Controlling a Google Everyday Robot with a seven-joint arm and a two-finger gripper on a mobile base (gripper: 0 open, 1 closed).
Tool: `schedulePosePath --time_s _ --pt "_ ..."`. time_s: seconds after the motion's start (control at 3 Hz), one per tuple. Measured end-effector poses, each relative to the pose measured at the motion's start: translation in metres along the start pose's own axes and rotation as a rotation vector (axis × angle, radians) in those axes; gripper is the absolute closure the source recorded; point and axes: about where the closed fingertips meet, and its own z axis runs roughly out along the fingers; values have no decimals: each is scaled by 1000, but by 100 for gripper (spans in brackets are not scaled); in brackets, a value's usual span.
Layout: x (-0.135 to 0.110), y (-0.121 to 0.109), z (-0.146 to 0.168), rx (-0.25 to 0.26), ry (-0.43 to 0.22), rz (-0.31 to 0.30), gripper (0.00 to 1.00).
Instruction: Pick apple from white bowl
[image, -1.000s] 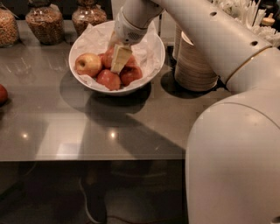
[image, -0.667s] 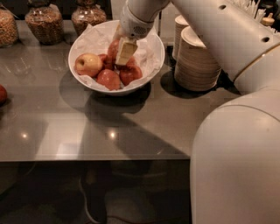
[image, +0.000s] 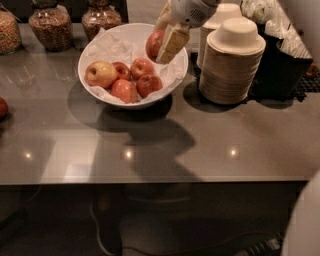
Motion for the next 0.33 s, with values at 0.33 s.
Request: schedulePosePath --time_s 0.33 --pt "1 15 -57 61 -112 16 100"
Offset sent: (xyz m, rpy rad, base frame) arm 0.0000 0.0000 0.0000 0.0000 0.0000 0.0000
